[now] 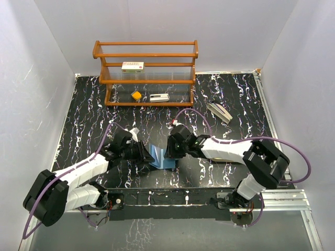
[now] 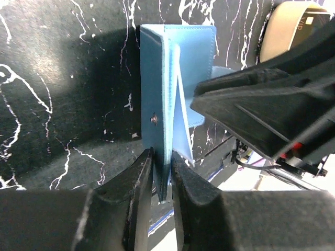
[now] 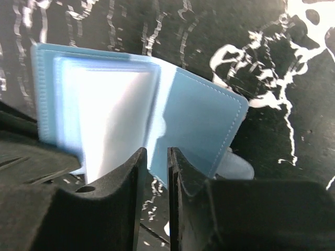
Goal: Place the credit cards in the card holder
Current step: Open the card holder at the center of the board.
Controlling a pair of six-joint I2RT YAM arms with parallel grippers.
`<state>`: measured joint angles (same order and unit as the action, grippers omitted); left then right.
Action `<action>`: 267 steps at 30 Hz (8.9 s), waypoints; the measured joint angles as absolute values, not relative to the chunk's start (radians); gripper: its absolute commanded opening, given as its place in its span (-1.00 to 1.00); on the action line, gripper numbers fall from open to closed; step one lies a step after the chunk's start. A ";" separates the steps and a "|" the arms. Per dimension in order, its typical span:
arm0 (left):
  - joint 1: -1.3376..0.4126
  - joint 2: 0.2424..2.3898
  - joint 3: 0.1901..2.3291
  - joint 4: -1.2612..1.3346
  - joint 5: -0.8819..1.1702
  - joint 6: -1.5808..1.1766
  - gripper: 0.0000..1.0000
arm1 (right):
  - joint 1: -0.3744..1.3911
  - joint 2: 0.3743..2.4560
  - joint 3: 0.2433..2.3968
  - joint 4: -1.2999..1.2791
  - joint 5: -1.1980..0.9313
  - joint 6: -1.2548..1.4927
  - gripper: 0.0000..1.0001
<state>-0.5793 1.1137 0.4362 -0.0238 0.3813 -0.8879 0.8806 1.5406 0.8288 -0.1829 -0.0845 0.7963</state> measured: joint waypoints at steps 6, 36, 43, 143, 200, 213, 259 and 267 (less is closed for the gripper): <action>-0.579 1.113 0.372 0.081 0.436 -0.939 -0.86 | 0.881 1.564 0.796 -0.171 -0.070 0.775 -0.61; -0.579 1.085 0.310 0.224 0.475 -0.933 -1.00 | 0.881 1.550 0.769 -0.133 -0.038 0.763 -0.48; -0.579 1.085 0.312 0.189 0.459 -0.908 -1.00 | 0.881 1.427 0.772 -0.203 -0.018 0.765 -0.30; -0.579 1.155 0.334 0.154 0.441 -0.875 -1.00 | 0.881 1.421 0.748 -0.093 -0.110 0.838 0.01; -0.579 1.175 0.318 0.194 0.433 -0.914 -0.88 | 0.877 1.465 0.670 0.105 -0.264 0.825 -0.08; -0.579 1.173 0.316 0.193 0.432 -0.920 -0.31 | 0.877 1.553 0.660 0.192 -0.279 0.853 -0.55; -0.579 1.212 0.259 0.330 0.425 -0.920 -1.00 | 0.876 1.522 0.693 0.037 -0.150 0.833 -0.50; -0.579 1.211 0.279 0.294 0.418 -0.889 -1.00 | 0.876 1.392 0.810 -0.210 -0.006 0.743 -0.32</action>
<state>-0.5793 1.2110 0.2787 0.2939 0.4179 -0.8894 0.8764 1.3922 0.8101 -0.2104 -0.0059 0.7425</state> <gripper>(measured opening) 0.040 0.315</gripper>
